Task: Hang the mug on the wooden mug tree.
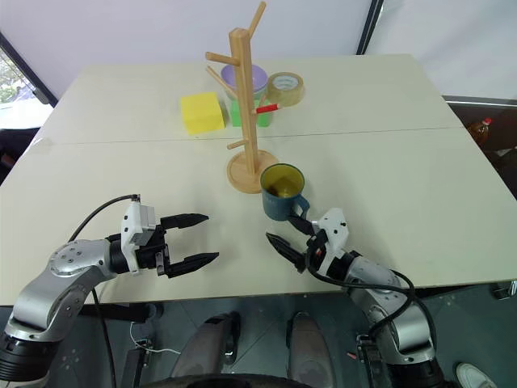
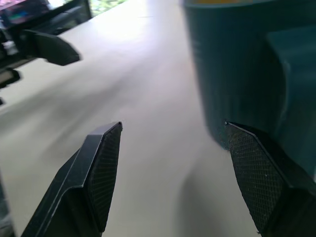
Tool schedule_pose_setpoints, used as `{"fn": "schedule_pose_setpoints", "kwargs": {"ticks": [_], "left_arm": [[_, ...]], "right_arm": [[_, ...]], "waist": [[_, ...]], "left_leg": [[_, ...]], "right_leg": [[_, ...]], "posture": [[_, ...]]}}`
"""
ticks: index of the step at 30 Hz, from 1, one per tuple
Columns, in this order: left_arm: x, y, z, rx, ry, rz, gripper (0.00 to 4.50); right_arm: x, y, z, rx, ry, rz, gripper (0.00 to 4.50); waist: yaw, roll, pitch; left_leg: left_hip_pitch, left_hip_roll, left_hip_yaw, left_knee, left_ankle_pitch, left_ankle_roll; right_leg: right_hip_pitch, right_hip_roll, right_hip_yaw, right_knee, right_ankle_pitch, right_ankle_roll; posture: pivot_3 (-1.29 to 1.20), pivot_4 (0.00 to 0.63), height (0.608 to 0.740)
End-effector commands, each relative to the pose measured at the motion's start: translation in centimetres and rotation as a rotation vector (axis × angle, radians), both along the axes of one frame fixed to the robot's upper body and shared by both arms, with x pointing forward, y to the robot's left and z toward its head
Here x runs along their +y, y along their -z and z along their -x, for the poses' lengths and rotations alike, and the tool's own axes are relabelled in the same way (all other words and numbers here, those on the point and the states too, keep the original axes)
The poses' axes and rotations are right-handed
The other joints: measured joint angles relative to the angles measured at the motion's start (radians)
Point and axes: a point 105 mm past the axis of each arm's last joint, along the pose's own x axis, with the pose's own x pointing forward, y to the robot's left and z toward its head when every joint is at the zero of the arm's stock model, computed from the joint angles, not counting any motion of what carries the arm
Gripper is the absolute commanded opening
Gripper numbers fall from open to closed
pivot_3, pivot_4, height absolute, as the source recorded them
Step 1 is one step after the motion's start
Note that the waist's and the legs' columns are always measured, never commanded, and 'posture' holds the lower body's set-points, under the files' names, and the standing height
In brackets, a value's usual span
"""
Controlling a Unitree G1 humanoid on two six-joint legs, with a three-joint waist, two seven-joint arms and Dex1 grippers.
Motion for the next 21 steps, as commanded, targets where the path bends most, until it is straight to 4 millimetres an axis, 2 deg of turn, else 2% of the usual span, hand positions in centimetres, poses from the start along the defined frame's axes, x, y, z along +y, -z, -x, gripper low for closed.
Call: {"fn": "schedule_pose_setpoints", "kwargs": {"ticks": [1, 8, 13, 18, 21], "left_arm": [[-0.1, -1.1, 0.0, -0.052, 0.011, 0.01, 4.5], [-0.4, -1.1, -0.5, -0.062, 0.019, 0.017, 4.5], [-0.6, -1.1, -0.6, -0.068, 0.018, 0.023, 4.5], [-0.7, -1.0, -0.6, -0.074, 0.014, 0.029, 4.5], [-0.8, -1.0, -0.5, -0.076, 0.012, 0.032, 4.5]], "right_arm": [[-1.4, -0.8, -0.4, -0.056, 0.053, 0.015, 3.41], [-3.1, -1.1, -1.5, -0.101, 0.133, 0.056, 3.41], [-3.4, -1.3, -1.8, -0.117, 0.151, 0.066, 3.41], [-3.7, -1.5, -1.3, -0.111, 0.147, 0.061, 3.41], [-4.6, -1.1, -0.8, -0.101, 0.184, 0.088, 3.41]], "waist": [[0.0, 0.0, 0.0], [-0.001, 0.0, 0.0], [-0.001, 0.0, 0.0], [-0.001, 0.0, 0.0], [0.002, 0.0, 0.0]], "left_leg": [[0.0, 0.0, 0.0, 0.0, 0.0, 0.0], [0.001, -0.001, 0.0, 0.0, 0.0, 0.0], [0.001, -0.001, 0.0, 0.0, 0.0, 0.0], [0.002, -0.001, 0.0, 0.001, 0.0, 0.0], [0.002, -0.001, 0.0, 0.001, 0.0, 0.0]], "right_leg": [[0.0, 0.0, 0.0, 0.0, 0.0, 0.0], [0.0, 0.0, 0.0, 0.001, 0.0, 0.0], [0.0, 0.001, 0.0, 0.002, 0.0, 0.0], [0.001, 0.001, 0.0, 0.003, 0.0, 0.0], [0.001, 0.001, 0.0, 0.003, 0.0, 0.0]], "posture": [[0.0, 0.15, 0.74], [0.0, 0.15, 0.74], [0.0, 0.15, 0.74], [0.0, 0.15, 0.74], [0.0, 0.15, 0.74]]}}
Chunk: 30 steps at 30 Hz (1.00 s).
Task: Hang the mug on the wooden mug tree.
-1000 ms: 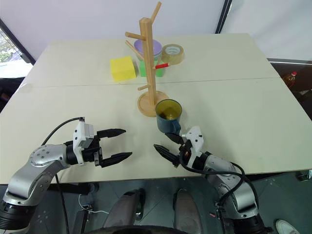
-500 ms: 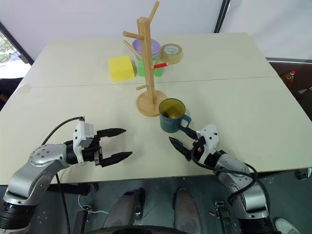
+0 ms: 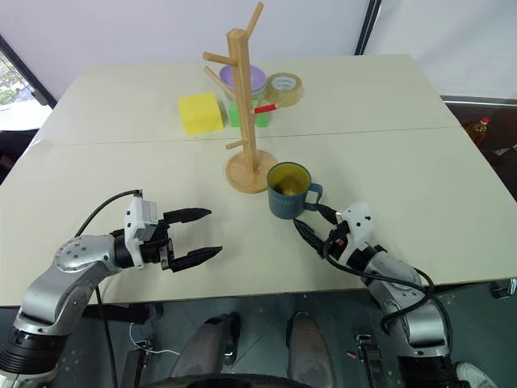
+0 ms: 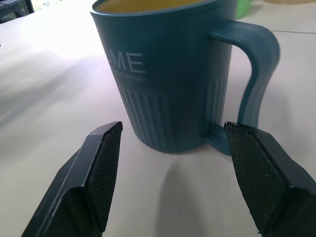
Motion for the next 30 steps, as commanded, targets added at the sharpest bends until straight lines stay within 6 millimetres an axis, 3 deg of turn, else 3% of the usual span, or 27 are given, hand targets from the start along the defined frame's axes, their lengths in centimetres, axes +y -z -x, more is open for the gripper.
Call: {"fn": "schedule_pose_setpoints", "kwargs": {"ticks": [1, 6, 14, 30], "left_arm": [[-0.3, -0.6, 0.3, -0.037, 0.01, 0.009, 4.5], [-0.5, -0.9, 0.1, -0.061, 0.008, 0.033, 4.5], [-1.2, -1.7, -0.2, -0.087, 0.012, 0.081, 4.5], [-1.8, -2.2, 0.0, -0.088, 0.028, 0.113, 4.5]], "right_arm": [[-1.1, -1.0, 0.6, -0.047, 0.046, 0.023, 3.41], [-1.9, -0.4, -0.3, -0.087, 0.166, 0.071, 3.41], [-1.5, -0.5, -2.1, -0.125, 0.264, 0.026, 3.41], [-1.5, 0.0, -4.1, -0.135, 0.294, 0.03, 3.41]], "waist": [[0.001, 0.0, 0.0], [-0.004, 0.0, 0.0], [-0.002, 0.0, 0.0], [-0.003, 0.0, 0.0]], "left_leg": [[0.0, 0.0, 0.0, 0.0, 0.0, 0.0], [0.002, 0.0, 0.001, 0.001, 0.0, 0.0], [0.011, 0.001, 0.001, 0.0, 0.0, 0.0], [0.012, 0.001, 0.001, 0.0, 0.0, 0.0]], "right_leg": [[0.0, 0.0, 0.0, 0.0, 0.0, 0.0], [0.001, 0.0, 0.001, 0.001, 0.0, 0.0], [0.01, 0.001, 0.001, 0.0, 0.0, -0.001], [0.011, 0.001, 0.001, -0.001, 0.0, -0.001]], "posture": [[0.0, 0.15, 0.74], [0.0, 0.15, 0.74], [0.0, 0.15, 0.74], [0.0, 0.15, 0.74]]}}
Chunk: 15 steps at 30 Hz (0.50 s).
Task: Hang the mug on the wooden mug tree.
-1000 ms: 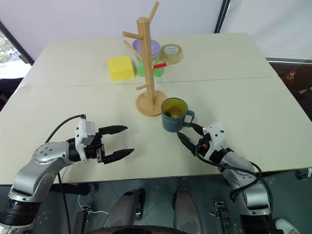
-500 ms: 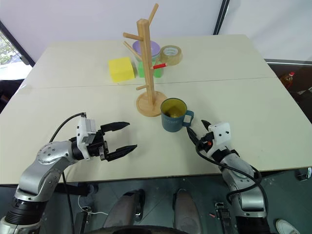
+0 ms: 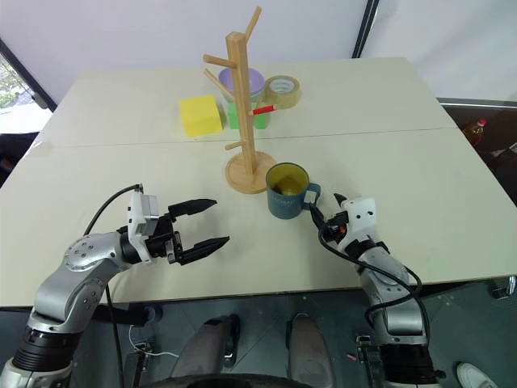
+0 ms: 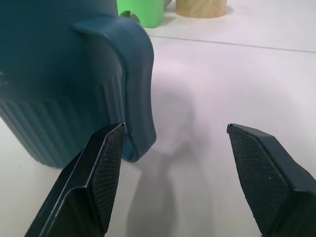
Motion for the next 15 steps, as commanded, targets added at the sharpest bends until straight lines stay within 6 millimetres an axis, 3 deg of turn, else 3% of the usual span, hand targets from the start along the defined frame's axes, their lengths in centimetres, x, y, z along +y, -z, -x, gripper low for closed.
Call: {"fn": "schedule_pose_setpoints", "kwargs": {"ticks": [1, 4, 5, 7, 12, 15], "left_arm": [[-0.6, -1.0, 0.4, -0.038, 0.029, 0.01, 4.5], [-0.6, -0.9, 0.4, -0.037, 0.027, 0.007, 4.5], [-0.6, -0.9, 0.4, -0.037, 0.026, 0.006, 4.5], [-0.5, -1.0, 0.4, -0.038, 0.023, 0.004, 4.5], [-0.4, -1.0, 0.4, -0.038, 0.018, 0.001, 4.5], [-0.3, -0.9, 0.3, -0.038, 0.015, -0.001, 4.5]], "right_arm": [[0.4, -0.7, -0.6, -0.042, -0.006, -0.009, 3.41], [0.7, -0.5, -0.8, -0.039, -0.015, -0.02, 3.41], [0.8, -0.5, -0.9, -0.037, -0.021, -0.025, 3.17], [1.0, -0.4, -1.0, -0.035, -0.026, -0.031, 2.59], [1.4, -0.5, -1.0, -0.042, -0.051, -0.053, 0.04], [1.6, -1.0, -0.8, -0.064, -0.071, -0.048, 0.04]], "waist": [[0.001, 0.0, 0.0], [0.001, 0.0, 0.0], [0.001, 0.0, 0.0], [0.001, 0.0, 0.0], [0.001, 0.0, 0.0], [0.001, 0.0, 0.0]], "left_leg": [[0.0, 0.0, 0.0, 0.0, 0.0, 0.0], [0.0, 0.0, 0.0, 0.0, 0.0, 0.0], [0.0, 0.0, 0.0, 0.0, 0.0, 0.0], [0.0, 0.0, 0.0, 0.0, 0.0, 0.0], [0.0, 0.0, 0.0, 0.0, 0.0, 0.0], [0.0, 0.0, 0.0, 0.0, 0.0, 0.0]], "right_leg": [[0.0, 0.0, 0.0, 0.0, 0.0, 0.0], [0.0, 0.0, 0.0, 0.0, 0.0, 0.0], [0.0, 0.0, 0.0, 0.0, 0.0, 0.0], [0.0, 0.0, 0.0, 0.0, 0.0, 0.0], [0.0, 0.0, 0.0, 0.0, 0.0, 0.0], [0.0, 0.0, 0.0, 0.0, 0.0, 0.0]], "posture": [[0.0, 0.15, 0.74], [0.0, 0.15, 0.74], [0.0, 0.15, 0.74], [0.0, 0.15, 0.74], [0.0, 0.15, 0.74], [0.0, 0.15, 0.74]]}}
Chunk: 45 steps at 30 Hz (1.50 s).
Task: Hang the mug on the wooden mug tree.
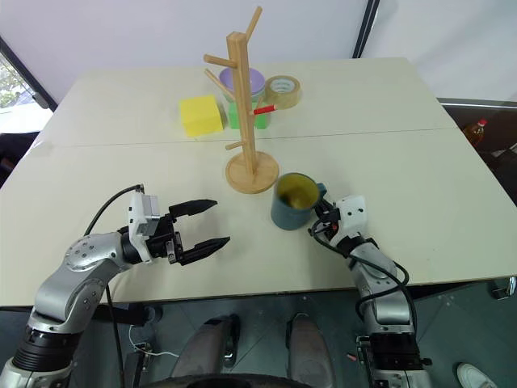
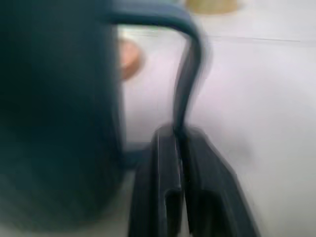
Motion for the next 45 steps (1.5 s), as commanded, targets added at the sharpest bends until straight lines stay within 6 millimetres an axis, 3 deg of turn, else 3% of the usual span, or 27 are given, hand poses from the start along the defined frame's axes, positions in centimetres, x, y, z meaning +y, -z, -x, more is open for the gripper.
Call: {"fn": "schedule_pose_setpoints", "kwargs": {"ticks": [1, 7, 10, 13, 18, 27, 45], "left_arm": [[-0.3, -1.0, 0.3, -0.043, 0.017, 0.002, 4.5], [1.2, -1.1, -0.6, -0.054, -0.046, -0.013, 4.5], [2.2, -1.6, -1.3, -0.071, -0.079, -0.018, 4.5], [2.8, -2.6, -2.1, -0.092, -0.101, 0.009, 4.5], [2.8, -4.4, -2.6, -0.119, -0.108, 0.084, 4.5], [2.8, -5.8, -2.1, -0.136, -0.124, 0.137, 4.5], [2.8, -7.7, -1.8, -0.184, -0.141, 0.199, 4.5]], "right_arm": [[0.3, -2.1, 0.1, -0.089, -0.03, -0.011, 0.04], [2.0, -7.0, 1.3, -0.231, -0.26, 0.176, 0.04], [2.5, -11.0, 1.1, -0.288, -0.384, 0.296, 0.04], [2.7, -14.2, -0.4, -0.297, -0.448, 0.421, 0.04], [3.1, -17.0, -3.5, -0.29, -0.476, 0.5, 0.04], [3.5, -18.7, -6.6, -0.312, -0.549, 0.557, 0.04], [6.5, -18.7, -8.7, -0.289, -0.632, 0.567, 0.04]], "waist": [[0.0, 0.0, 0.0], [-0.001, 0.001, 0.001], [-0.003, 0.001, 0.001], [0.0, 0.001, 0.001], [0.001, -0.001, 0.0], [-0.003, -0.002, 0.001], [-0.004, -0.001, 0.001]], "left_leg": [[0.0, 0.0, 0.0, 0.0, 0.0, 0.0], [0.0, 0.0, 0.0, 0.0, 0.0, 0.0], [0.0, 0.0, 0.001, 0.0, 0.0, 0.0], [0.0, 0.001, 0.0, 0.001, 0.0, 0.0], [-0.001, 0.001, 0.0, -0.001, 0.0, 0.0], [-0.003, -0.001, 0.002, -0.001, 0.0, 0.001], [-0.001, -0.001, 0.002, -0.001, 0.0, 0.0]], "right_leg": [[0.0, 0.0, 0.0, 0.0, 0.0, 0.0], [0.0, -0.001, 0.0, 0.0, 0.0, 0.0], [0.0, 0.0, 0.0, 0.0, -0.001, 0.002], [0.0, 0.001, 0.0, 0.0, -0.001, 0.002], [0.0, 0.001, -0.002, -0.002, 0.0, -0.001], [-0.001, -0.001, -0.002, -0.003, 0.0, 0.001], [-0.001, 0.0, -0.002, -0.001, 0.0, 0.001]], "posture": [[0.0, 0.15, 0.74], [0.0, 0.15, 0.74], [0.0, 0.15, 0.74], [0.0, 0.15, 0.74], [0.0, 0.15, 0.74], [0.0, 0.15, 0.74], [0.0, 0.15, 0.74]]}}
